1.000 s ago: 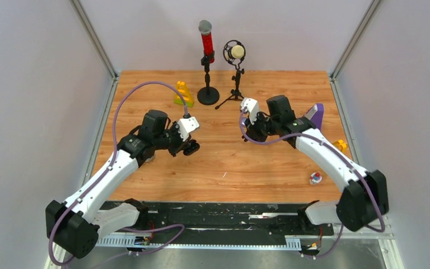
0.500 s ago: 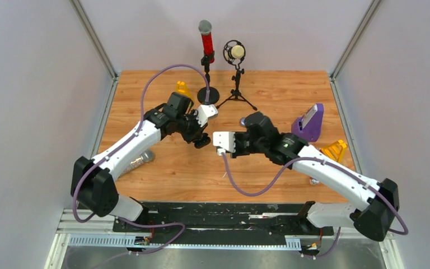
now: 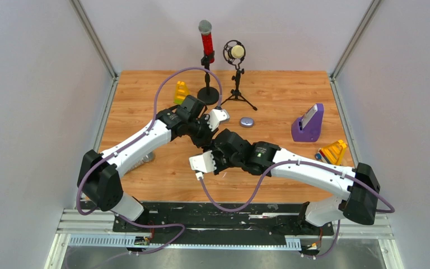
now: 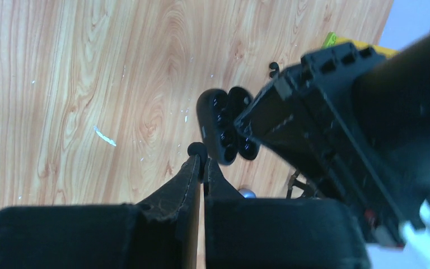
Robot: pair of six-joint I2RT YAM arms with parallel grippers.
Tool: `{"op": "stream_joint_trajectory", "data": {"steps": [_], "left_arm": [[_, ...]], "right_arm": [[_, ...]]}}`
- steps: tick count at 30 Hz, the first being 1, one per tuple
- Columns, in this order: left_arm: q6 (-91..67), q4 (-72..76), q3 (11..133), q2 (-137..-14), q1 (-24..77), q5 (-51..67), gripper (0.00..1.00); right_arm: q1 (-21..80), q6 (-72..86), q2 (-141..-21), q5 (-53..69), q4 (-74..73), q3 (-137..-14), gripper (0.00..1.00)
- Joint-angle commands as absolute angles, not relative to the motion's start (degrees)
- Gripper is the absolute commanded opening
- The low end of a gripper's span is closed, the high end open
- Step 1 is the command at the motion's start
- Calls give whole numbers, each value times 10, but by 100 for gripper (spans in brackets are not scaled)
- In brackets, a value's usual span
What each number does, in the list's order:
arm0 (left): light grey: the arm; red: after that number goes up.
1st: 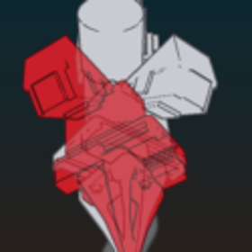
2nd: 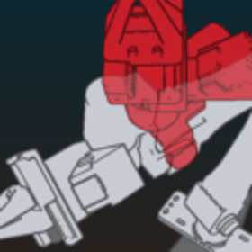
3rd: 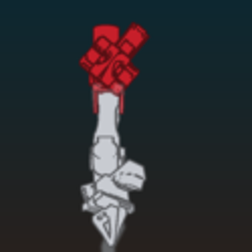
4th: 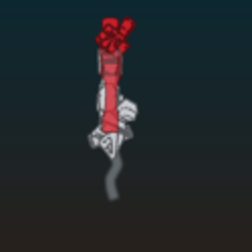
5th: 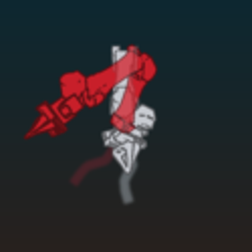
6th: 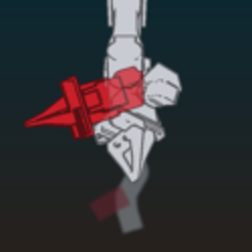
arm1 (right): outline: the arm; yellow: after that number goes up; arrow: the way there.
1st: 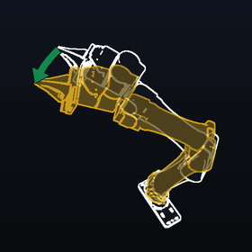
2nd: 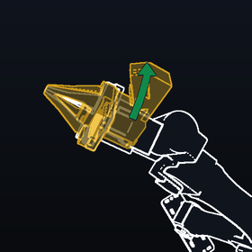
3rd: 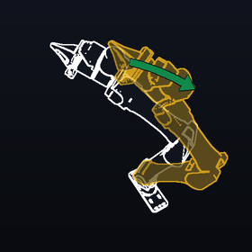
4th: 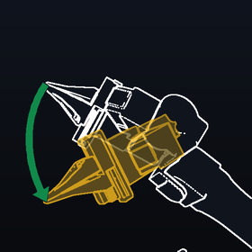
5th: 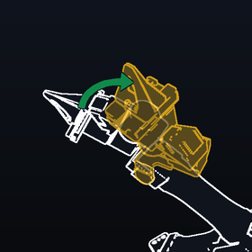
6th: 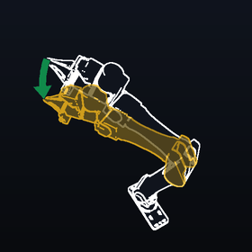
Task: Insert the wireless bluetooth earbuds into the charging case
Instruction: Place the earbud in the charging case.
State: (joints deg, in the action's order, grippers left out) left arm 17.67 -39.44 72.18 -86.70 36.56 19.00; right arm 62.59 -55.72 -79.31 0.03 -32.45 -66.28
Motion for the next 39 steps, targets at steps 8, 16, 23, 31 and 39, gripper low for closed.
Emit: {"op": "stream_joint_trajectory", "data": {"steps": [8, 16, 23, 31, 39], "left_arm": [[204, -412, 724, -870, 410, 196, 20], [215, -423, 727, -877, 417, 213, 20], [217, -433, 734, -879, 417, 225, 20], [221, -442, 737, -873, 419, 234, 20], [222, -442, 735, -866, 420, 235, 20]], "right_arm": [[683, -618, -849, -104, -301, -684, 0], [711, -631, -857, -131, -304, -694, 0], [718, -633, -866, -134, -302, -698, 0], [717, -637, -891, -139, -290, -706, 0], [716, -641, -904, -142, -289, -716, 0]]}}
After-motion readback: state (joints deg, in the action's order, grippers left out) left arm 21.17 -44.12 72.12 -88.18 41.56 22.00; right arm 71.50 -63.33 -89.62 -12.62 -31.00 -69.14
